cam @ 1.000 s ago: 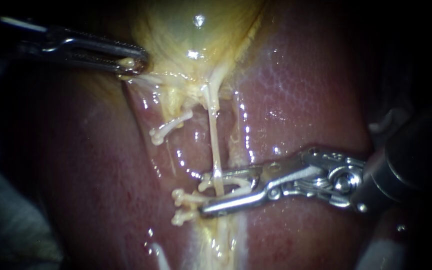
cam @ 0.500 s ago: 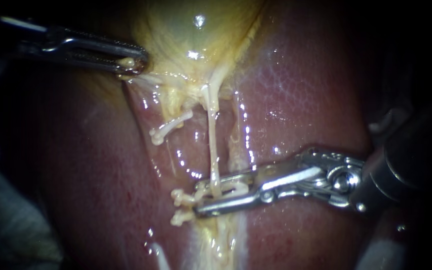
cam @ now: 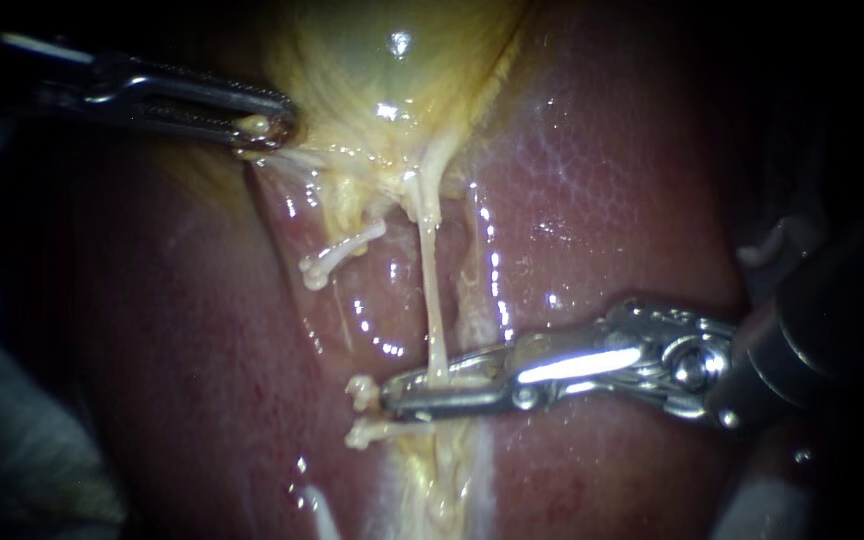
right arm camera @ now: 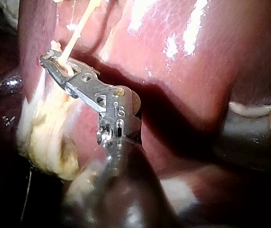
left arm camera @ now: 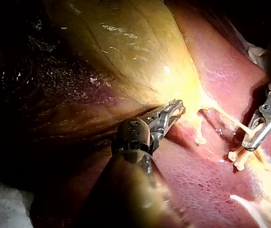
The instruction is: Clipping first clip right tube
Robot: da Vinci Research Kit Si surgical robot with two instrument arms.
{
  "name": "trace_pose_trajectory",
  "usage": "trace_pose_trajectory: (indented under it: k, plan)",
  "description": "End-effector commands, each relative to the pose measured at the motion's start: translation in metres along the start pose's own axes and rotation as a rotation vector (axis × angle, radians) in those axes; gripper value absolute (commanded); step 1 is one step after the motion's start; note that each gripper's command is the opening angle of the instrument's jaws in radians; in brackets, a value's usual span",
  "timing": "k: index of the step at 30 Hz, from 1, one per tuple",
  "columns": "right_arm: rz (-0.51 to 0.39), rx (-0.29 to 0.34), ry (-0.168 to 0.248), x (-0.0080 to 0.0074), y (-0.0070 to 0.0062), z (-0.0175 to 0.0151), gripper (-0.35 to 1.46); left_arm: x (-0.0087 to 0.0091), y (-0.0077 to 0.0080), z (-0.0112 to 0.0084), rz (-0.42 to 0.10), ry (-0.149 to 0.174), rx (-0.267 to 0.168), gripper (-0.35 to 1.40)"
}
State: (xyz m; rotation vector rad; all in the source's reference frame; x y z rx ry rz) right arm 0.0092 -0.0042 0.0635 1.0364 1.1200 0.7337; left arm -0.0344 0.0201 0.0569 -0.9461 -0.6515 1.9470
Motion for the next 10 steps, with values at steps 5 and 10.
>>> trace_pose_trajectory:
  k: [5, 10]
  plan:
    - [-0.003, 0.001, -0.001, -0.0002, 0.0001, 0.0, -0.35, 0.0, 0.0, 0.0, 0.0, 0.0, -0.001, -0.35]
    - [0.003, 0.0, -0.001, -0.0003, 0.0002, 0.0, -0.22, 0.0, 0.0, -0.0001, 0.0, 0.0, -0.001, -0.35]
